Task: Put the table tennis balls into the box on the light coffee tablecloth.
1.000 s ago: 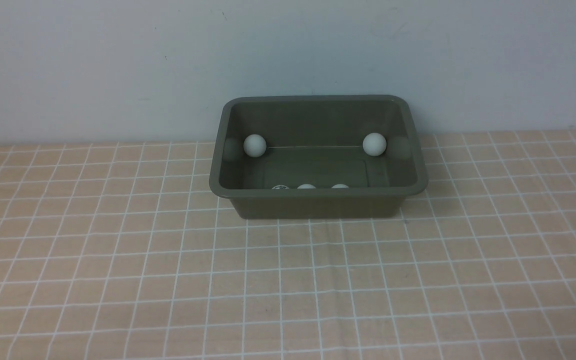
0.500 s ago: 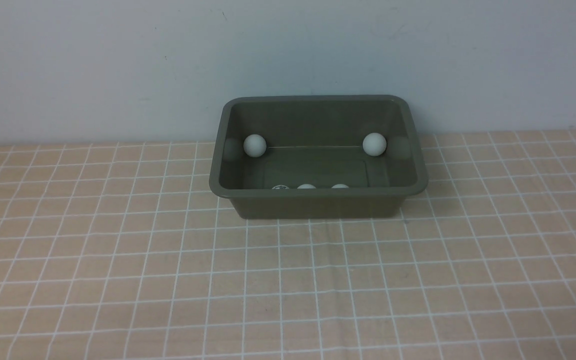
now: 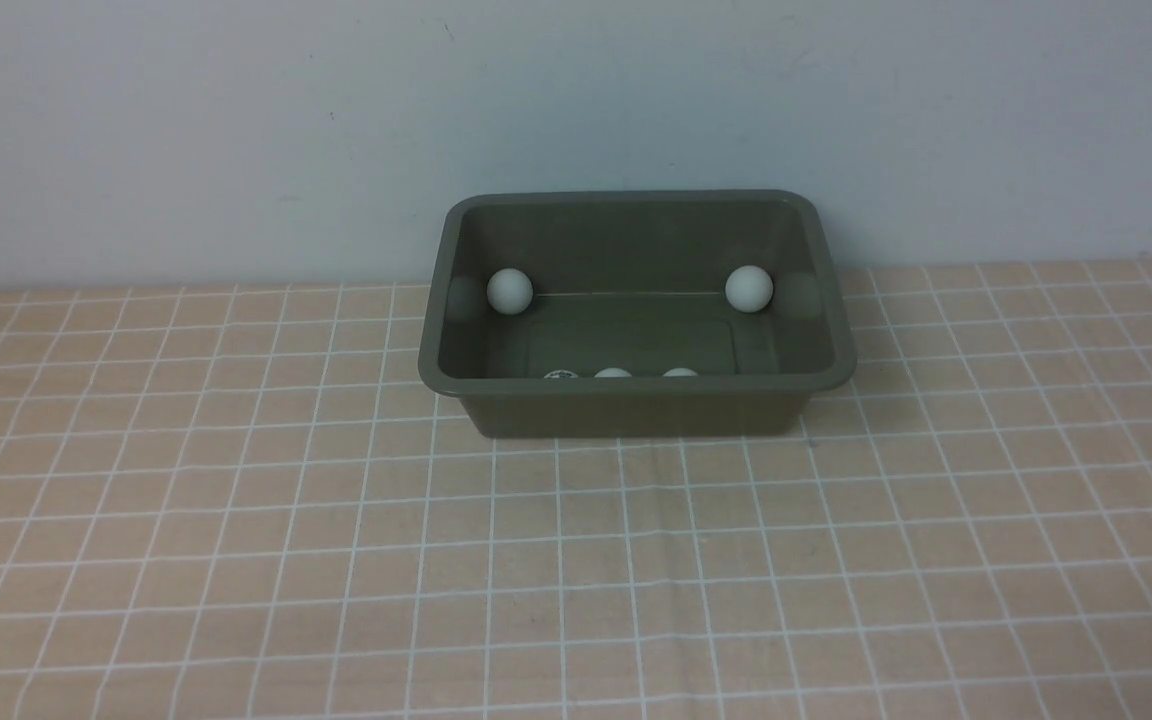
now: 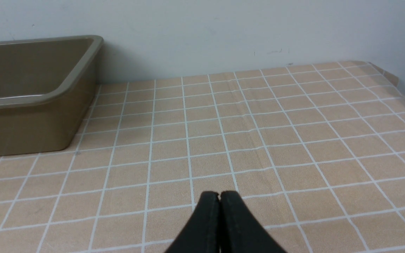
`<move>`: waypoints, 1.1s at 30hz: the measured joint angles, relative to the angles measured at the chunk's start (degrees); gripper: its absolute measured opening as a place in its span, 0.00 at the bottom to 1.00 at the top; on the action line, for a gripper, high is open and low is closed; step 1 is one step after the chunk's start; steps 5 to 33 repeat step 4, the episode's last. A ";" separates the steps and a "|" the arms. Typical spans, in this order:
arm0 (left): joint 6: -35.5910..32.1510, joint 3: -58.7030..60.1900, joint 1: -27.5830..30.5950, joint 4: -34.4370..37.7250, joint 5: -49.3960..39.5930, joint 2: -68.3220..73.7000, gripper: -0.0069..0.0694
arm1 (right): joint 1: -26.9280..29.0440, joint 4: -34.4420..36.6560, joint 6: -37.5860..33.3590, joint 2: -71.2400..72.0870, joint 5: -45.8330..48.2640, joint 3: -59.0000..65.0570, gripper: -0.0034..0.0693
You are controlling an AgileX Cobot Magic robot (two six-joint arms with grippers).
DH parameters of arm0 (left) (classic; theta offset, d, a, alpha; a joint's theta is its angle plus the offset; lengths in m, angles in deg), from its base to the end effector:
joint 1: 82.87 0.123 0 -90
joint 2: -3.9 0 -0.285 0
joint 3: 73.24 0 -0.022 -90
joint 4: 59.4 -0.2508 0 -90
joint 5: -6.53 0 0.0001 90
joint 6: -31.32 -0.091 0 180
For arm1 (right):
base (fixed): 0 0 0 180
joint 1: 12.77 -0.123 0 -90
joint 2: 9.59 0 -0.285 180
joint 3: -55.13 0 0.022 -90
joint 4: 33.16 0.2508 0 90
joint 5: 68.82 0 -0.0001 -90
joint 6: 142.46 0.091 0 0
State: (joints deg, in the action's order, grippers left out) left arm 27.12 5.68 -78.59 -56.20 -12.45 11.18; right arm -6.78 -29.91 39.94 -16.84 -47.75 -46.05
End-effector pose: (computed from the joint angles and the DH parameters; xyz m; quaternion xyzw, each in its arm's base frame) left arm 0.0539 0.0024 0.1738 -0.0160 0.7940 0.0217 0.6073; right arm 0.0528 -0.0037 0.1712 0.0740 0.8010 0.0053 0.5941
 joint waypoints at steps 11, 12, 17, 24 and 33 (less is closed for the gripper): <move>0.00 0.00 0.00 0.00 0.00 0.00 0.00 | 0.00 0.05 0.00 0.00 0.00 0.00 0.02; 0.00 0.00 0.00 0.00 0.00 0.00 0.00 | 0.00 0.05 0.00 0.00 0.00 0.00 0.02; 0.00 0.00 0.00 0.00 0.00 0.00 0.00 | 0.00 0.05 0.00 0.00 0.00 0.00 0.02; 0.00 0.00 0.00 0.00 0.00 0.00 0.00 | 0.00 0.05 0.00 0.00 0.00 0.00 0.02; 0.00 0.00 0.00 0.00 0.00 0.00 0.00 | 0.00 0.05 0.00 0.00 0.00 0.00 0.02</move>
